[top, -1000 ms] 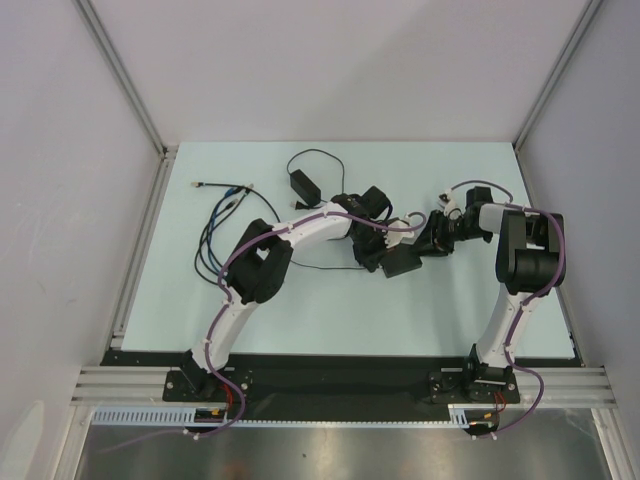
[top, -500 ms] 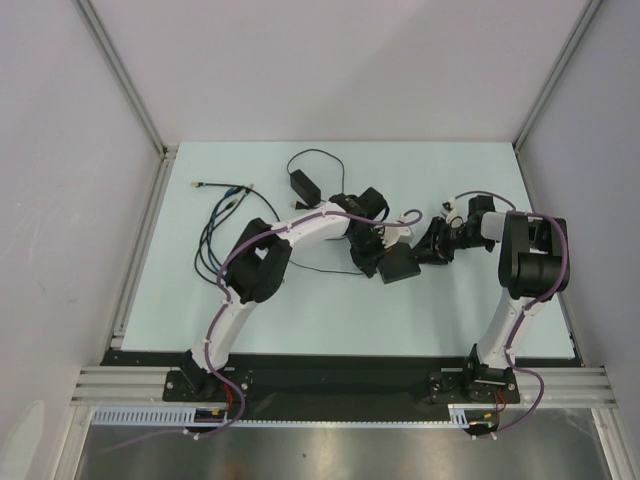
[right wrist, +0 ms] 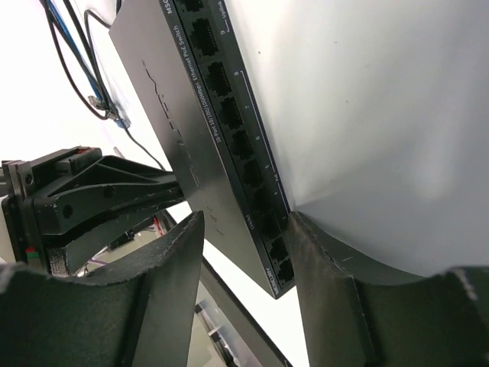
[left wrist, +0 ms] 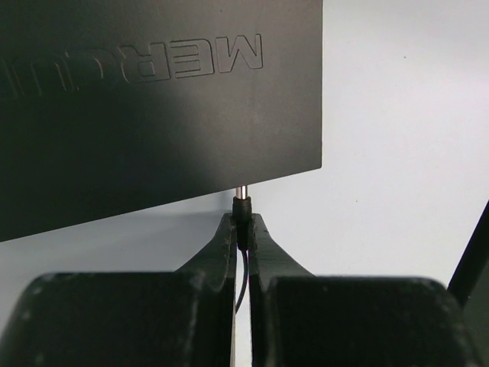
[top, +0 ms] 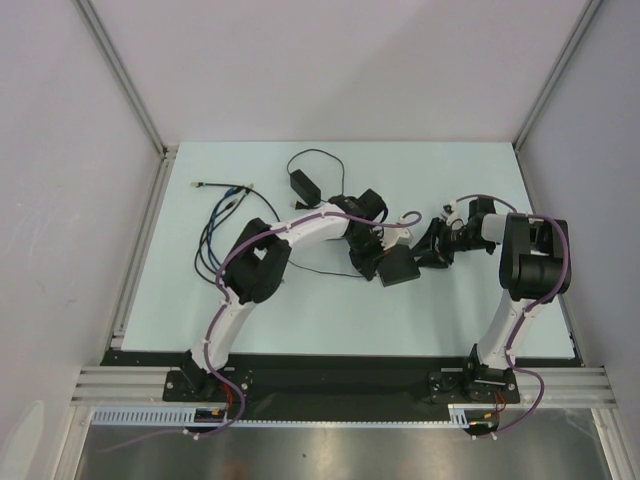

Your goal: Insert the plug into the switch port

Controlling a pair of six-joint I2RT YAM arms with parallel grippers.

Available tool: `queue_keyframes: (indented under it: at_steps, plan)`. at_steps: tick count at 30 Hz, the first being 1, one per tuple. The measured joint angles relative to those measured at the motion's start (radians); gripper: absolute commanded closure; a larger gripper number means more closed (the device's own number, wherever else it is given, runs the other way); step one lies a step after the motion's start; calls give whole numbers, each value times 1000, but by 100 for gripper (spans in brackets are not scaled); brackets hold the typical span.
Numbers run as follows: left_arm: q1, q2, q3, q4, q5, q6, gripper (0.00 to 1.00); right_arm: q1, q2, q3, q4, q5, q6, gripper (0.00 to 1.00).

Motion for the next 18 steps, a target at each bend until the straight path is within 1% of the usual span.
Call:
queue_keyframes:
  at_steps: [4,11,15,18]
  plan:
    - [0,-23,-39,27,-1,-3,100,-12,-2,0,-26,0,-23,46]
    - [5,-97,-155,79,-36,-21,100,-76,-3,13,-140,6,-118,44]
    - [4,-99,-155,74,-48,-28,100,-91,-7,15,-165,10,-145,42]
    - [3,-76,-113,39,-55,-29,100,-87,-7,18,-166,11,-145,42]
